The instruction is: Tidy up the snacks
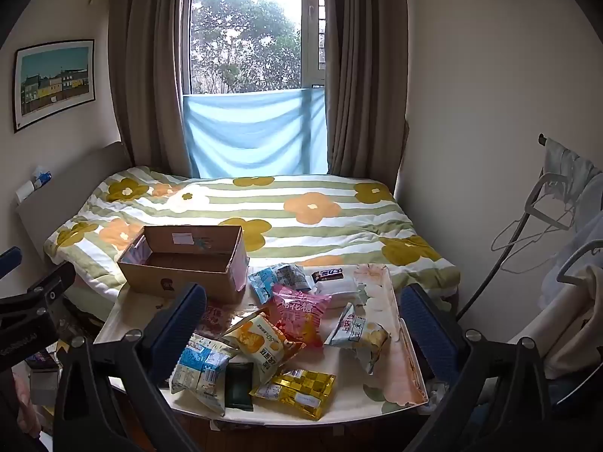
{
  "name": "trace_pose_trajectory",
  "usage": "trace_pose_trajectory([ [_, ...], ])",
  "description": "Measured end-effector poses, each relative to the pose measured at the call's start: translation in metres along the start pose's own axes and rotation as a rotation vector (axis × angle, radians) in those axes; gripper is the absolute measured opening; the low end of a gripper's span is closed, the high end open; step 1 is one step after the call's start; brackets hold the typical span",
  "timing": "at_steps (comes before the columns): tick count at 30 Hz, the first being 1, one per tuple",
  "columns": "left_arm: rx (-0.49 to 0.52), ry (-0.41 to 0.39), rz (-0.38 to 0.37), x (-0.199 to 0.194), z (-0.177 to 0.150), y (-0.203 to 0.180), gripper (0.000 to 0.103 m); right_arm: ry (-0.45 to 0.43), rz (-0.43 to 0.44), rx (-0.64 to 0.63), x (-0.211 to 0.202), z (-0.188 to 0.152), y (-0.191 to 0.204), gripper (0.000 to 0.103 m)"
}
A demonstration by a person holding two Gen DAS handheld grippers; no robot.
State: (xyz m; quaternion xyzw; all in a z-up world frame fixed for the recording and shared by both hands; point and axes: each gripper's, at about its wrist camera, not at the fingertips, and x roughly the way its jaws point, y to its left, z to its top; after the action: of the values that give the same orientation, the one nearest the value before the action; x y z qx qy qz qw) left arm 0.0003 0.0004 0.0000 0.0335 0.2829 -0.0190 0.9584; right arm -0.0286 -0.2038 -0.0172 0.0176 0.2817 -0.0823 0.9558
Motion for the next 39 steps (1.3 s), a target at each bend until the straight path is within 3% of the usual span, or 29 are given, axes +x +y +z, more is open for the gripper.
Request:
trace_pose_trajectory([
  [4,-0.054,-0.009,-0.05,0.005,0.003,0.017,0.103,-0.005,0.007,0.006,-0.001,-0.001,-0.001,0.102],
  [7,-0.016,-0.041,-0.013,-0.005,0.003,0.009,0.103,-0.009,0.01,0.001,-0.003,-0.001,-0.001,0.102],
  [13,-0.014,-0.027,0.0,-0.007,0.0,0.004,0.103,-0.013,0.008,-0.007,-0.008,0.003,-0.001,0.102],
  [39,-0.025,-0.042,-0.01,-0.012,-0.002,0.007,0.103,-0.025,0.026,-0.004,-0.013,0.003,0.004,0.102],
])
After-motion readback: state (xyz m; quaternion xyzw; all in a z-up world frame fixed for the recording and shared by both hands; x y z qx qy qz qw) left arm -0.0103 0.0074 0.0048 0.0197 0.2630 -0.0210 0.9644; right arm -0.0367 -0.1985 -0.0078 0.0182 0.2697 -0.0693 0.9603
